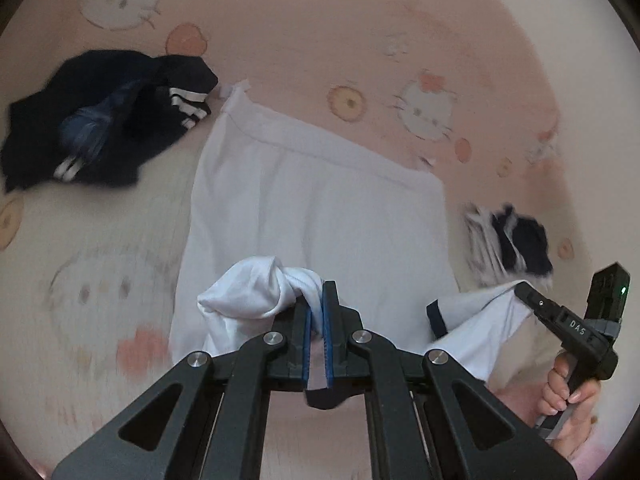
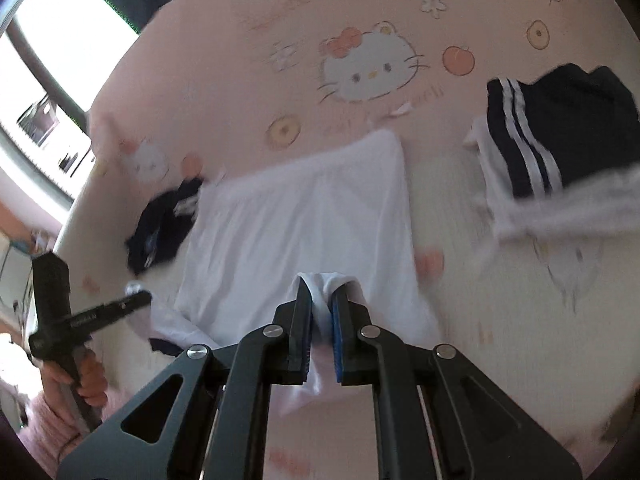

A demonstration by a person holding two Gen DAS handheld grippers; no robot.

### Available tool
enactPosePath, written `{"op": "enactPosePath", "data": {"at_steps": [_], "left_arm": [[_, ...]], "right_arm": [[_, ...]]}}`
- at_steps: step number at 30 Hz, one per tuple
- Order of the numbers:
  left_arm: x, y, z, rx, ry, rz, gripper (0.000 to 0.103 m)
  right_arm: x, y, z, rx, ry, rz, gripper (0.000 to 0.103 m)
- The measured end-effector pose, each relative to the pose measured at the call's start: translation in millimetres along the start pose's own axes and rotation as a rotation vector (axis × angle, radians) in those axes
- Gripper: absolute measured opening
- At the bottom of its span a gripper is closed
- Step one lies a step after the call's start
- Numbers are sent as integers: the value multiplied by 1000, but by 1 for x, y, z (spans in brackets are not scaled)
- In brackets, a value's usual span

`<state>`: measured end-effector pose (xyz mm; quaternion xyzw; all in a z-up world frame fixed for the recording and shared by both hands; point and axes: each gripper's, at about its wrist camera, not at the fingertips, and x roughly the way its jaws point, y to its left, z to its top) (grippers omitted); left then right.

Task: Fold clothes
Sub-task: 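Fold the held shirt side lengthwise over the body with both grippers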

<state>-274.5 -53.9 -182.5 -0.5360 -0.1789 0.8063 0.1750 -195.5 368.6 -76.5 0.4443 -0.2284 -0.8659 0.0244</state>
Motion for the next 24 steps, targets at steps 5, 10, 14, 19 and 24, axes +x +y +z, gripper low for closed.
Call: {"op": "enactPosePath", "data": {"at_steps": [5, 10, 14, 19, 24], "left_arm": [[50, 44, 45, -148, 66, -54, 52], [7, 62, 43, -179, -117, -94, 56], [-13, 54, -5, -76, -116, 78, 56], [-8, 75, -79, -184, -51, 93, 68], [-9, 70, -88, -163, -96, 121, 57]], "right_arm": [[74, -38, 31, 67, 55, -121, 57], [78, -62, 31, 210, 42, -90, 57], [58, -50, 17, 156, 33, -113, 59], [55, -36, -31, 30, 101, -186, 78], [79, -34, -60, 18, 153, -216, 86]]}}
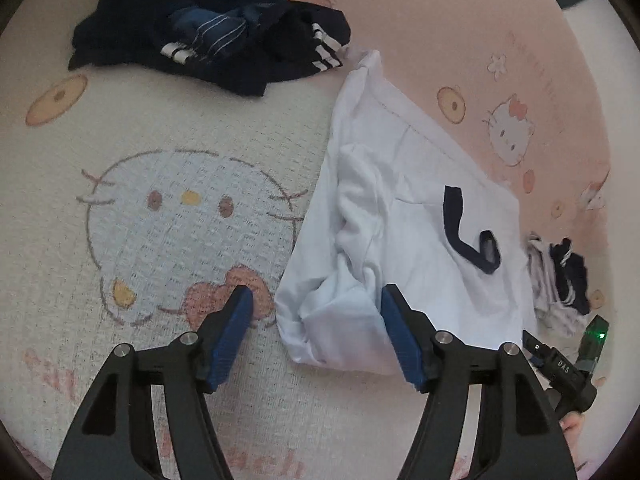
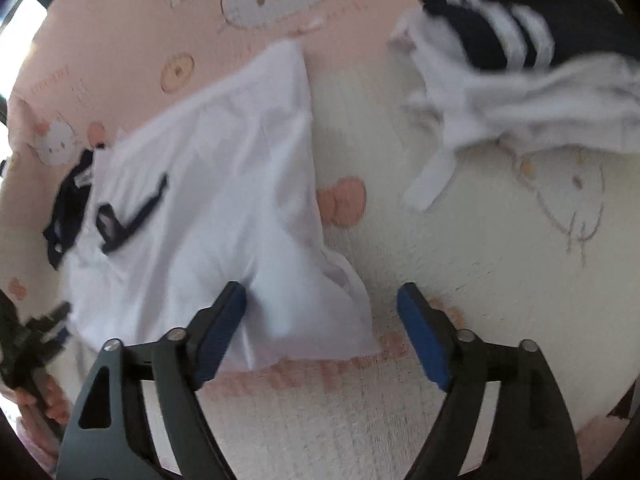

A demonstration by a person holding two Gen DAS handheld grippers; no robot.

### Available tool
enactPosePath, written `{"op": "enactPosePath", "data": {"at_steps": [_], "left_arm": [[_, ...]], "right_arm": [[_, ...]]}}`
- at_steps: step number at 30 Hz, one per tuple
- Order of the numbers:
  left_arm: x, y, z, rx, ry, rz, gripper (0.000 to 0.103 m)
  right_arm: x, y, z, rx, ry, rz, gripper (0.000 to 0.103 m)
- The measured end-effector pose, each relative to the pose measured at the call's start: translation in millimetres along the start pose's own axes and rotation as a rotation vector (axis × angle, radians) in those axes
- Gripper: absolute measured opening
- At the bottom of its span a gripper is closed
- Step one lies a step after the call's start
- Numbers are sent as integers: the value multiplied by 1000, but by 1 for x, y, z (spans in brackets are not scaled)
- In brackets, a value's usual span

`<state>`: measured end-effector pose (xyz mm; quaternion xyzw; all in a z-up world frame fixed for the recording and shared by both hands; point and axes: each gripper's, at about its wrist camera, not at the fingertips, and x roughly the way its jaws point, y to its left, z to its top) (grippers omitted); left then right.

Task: Fold clothes
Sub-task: 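Fold the held shirt side lengthwise over the body with both grippers, then open both grippers to release the folded shirt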

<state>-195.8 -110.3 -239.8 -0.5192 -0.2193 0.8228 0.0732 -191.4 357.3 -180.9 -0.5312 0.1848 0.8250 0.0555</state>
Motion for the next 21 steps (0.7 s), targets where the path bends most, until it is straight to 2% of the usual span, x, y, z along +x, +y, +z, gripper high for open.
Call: {"op": "enactPosePath", "data": {"at_steps": [1, 2, 4, 6, 8, 10, 13, 14, 16, 17, 19, 20, 21], "left_arm": [[3, -1, -2, 5, 8, -12, 33], [6, -1, -4, 4, 25, -25, 28], [3, -2, -6, 6, 33, -45, 20], [-6, -2, -7, -8, 36, -76, 18], [-21, -2, -12, -32, 32, -109, 16], [-42, -3, -25, -36, 20, -126, 15], [-68, 4, -60, -30, 11, -92, 14], [-69, 11, -69, -47, 29, -82, 14], [-68, 29, -85, -95, 83, -67, 12], [-70, 36, -89, -106, 85, -57, 12], [-80, 47, -89, -121, 46, -32, 13], [-88, 53, -88, -132, 8, -16, 14], [-97, 59, -88, -146, -29, -14, 16]], "right_arm": [[2, 7, -1, -40, -9, -29, 83], [3, 17, -2, -92, -8, -57, 78], [0, 30, -4, -131, 6, 1, 27], [-6, 40, -13, -133, 18, 49, 22], [-17, 49, -27, -162, 3, 17, 21], [-33, 50, -35, -141, -7, 33, 20], [-62, 51, -55, -136, -39, 37, 20], [-67, 49, -63, -133, -37, 26, 20], [-70, 38, -82, -114, -8, -10, 21], [-65, 29, -90, -96, 31, -29, 21], [-57, 16, -101, -70, 96, -49, 27], [-59, 13, -104, -57, 99, -58, 28], [-63, 10, -106, -45, 90, -71, 35]]}}
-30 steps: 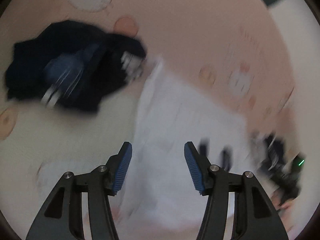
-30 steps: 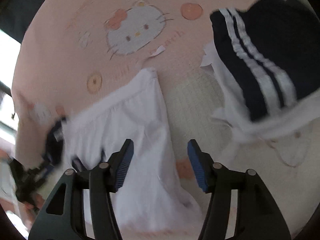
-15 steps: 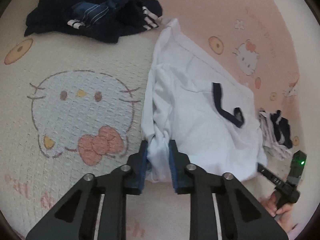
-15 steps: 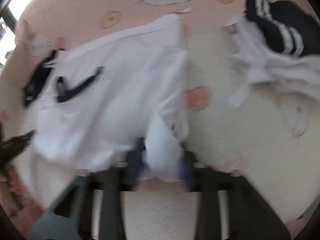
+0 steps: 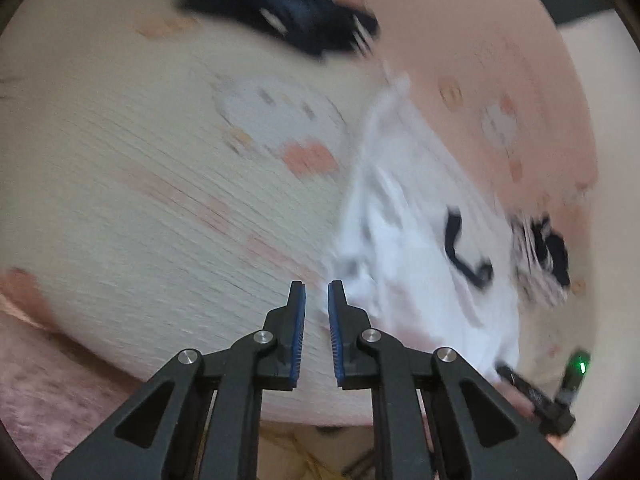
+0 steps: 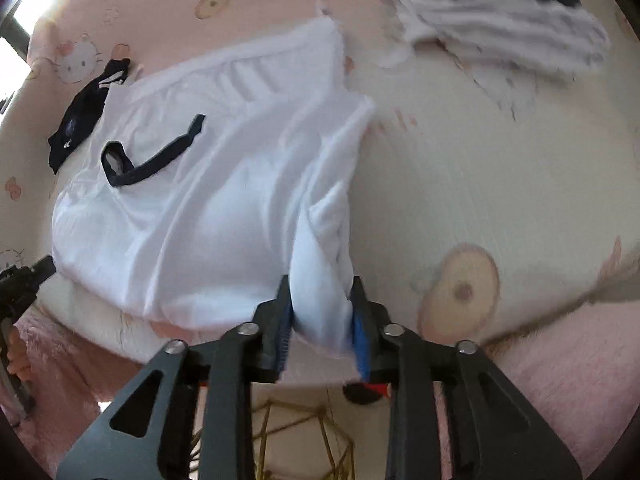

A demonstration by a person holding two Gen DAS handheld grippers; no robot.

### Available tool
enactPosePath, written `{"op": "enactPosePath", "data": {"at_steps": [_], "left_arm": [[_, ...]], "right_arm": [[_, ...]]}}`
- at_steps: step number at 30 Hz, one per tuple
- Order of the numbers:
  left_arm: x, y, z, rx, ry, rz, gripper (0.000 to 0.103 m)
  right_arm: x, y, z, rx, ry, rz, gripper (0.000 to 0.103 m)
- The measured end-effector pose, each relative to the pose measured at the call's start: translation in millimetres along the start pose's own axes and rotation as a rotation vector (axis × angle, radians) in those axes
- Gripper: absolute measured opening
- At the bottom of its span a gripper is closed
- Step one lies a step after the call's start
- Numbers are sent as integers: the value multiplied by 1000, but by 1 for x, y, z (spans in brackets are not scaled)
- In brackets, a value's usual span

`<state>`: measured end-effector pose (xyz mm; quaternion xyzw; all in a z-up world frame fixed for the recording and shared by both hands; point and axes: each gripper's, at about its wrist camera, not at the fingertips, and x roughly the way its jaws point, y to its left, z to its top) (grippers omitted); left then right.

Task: Fold clothes

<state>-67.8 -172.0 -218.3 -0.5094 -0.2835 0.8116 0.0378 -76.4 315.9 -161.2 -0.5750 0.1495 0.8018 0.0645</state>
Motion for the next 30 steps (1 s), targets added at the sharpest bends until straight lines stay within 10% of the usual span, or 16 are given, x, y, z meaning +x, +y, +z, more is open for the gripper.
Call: {"op": "enactPosePath", "data": {"at_steps": [4, 10, 12, 22, 24, 27, 30], "left_arm": [[-7, 15, 0, -8, -22, -34, 52], [29, -25, -13, 227, 63, 20, 46], [39, -41, -21, 315, 86, 37, 31], [65, -82, -35, 519, 71, 73, 27], [69, -89, -38, 567, 78, 93, 25], [68, -95, -38, 606, 100, 103, 12], [50, -90, -32, 566, 145, 51, 10]], "right_arm": [[-14, -11, -6, 56, -77, -44, 49], [-7, 1, 11, 84, -95, 45, 58], [3, 8, 15, 74, -54, 22, 58], [27, 27, 22, 46, -3, -52, 75], [29, 27, 25, 49, 6, -24, 69], [32, 36, 18, -15, -6, 34, 32], [28, 47, 22, -72, -57, -33, 26]]}}
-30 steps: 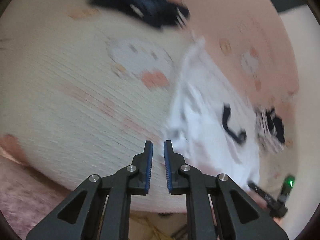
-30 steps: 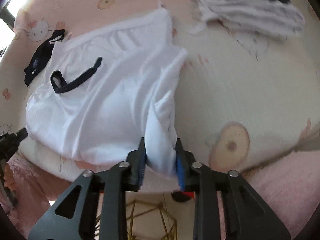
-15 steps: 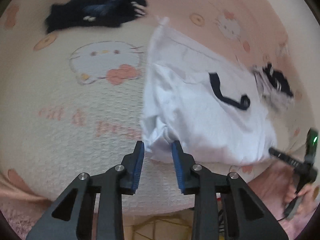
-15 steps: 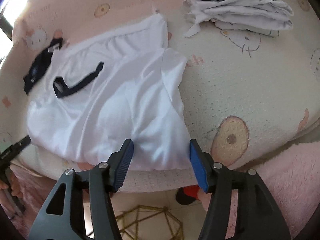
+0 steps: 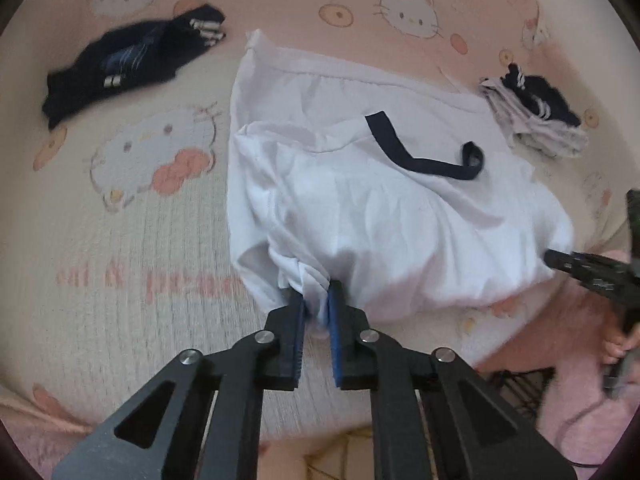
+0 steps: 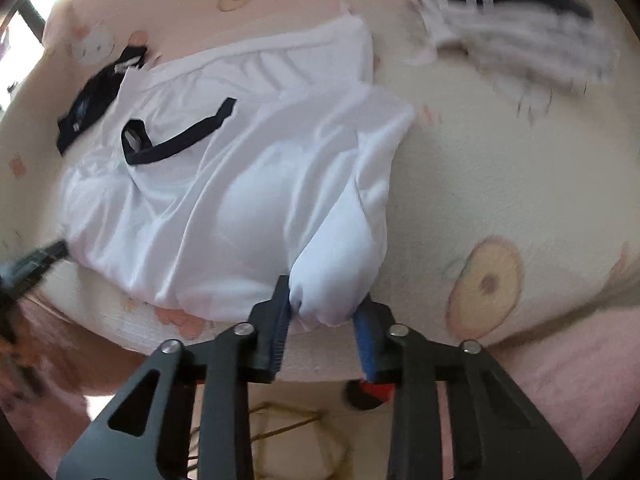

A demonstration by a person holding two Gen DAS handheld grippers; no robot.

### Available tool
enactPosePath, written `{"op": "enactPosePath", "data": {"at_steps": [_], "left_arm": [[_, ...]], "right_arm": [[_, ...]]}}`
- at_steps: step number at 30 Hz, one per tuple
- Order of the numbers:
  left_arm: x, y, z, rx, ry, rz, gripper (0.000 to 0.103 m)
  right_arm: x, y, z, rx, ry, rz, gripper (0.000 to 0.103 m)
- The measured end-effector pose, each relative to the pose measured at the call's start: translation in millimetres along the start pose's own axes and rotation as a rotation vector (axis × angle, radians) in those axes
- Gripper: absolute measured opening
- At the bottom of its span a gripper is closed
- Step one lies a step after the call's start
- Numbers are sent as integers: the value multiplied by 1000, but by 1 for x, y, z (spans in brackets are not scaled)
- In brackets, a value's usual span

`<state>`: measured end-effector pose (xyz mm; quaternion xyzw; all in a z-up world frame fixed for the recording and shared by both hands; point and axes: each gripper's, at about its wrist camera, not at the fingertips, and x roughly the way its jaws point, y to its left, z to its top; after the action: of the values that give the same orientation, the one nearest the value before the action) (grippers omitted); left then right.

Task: Fold clothes

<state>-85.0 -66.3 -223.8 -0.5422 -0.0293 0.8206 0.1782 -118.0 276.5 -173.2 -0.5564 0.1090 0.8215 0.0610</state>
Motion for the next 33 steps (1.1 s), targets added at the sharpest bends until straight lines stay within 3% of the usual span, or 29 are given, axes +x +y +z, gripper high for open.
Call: {"op": "enactPosePath", "data": {"at_steps": [3, 6, 10, 12, 15, 16, 19, 21, 23, 27, 30, 32, 33], "left_arm": [[-22, 7, -1, 17, 22, -39, 9], [-22, 12, -6, 61, 91, -21, 8], [6, 21, -20, 49, 241, 17, 8], [13, 20, -23, 61, 275, 36, 11], [4, 36, -23, -26, 252, 44, 11], [-1, 43, -23, -67, 240, 48, 12], [-30, 58, -16, -169, 88, -17, 12], [-49, 46, -6, -120, -41, -29, 13], [-49, 24, 4, -25, -89, -13, 13], [-6, -32, 14, 131, -21, -14, 13], [23, -44, 12, 212, 29, 75, 14], [18, -29, 13, 158, 34, 97, 15], [13, -15, 12, 108, 31, 175, 15]], "right_arm": [[-5, 2, 8, -10, -47, -58, 24], [-6, -6, 14, 25, -47, -41, 23], [-15, -33, -5, 53, 21, -45, 27], [-9, -37, -5, 86, 57, -54, 30], [-13, -47, -4, 135, 47, -52, 46], [-18, -52, -3, 160, 23, -33, 46], [-41, -65, 0, 241, -81, 24, 47], [-54, -60, 6, 216, -163, 20, 49], [-60, -48, 10, 159, -211, 24, 49], [-35, -3, 9, -35, -131, 19, 49], [-11, 8, 10, -87, -53, -39, 46], [-11, -1, 13, -56, -37, -38, 46], [-15, -10, 13, -24, -39, -54, 45]]}}
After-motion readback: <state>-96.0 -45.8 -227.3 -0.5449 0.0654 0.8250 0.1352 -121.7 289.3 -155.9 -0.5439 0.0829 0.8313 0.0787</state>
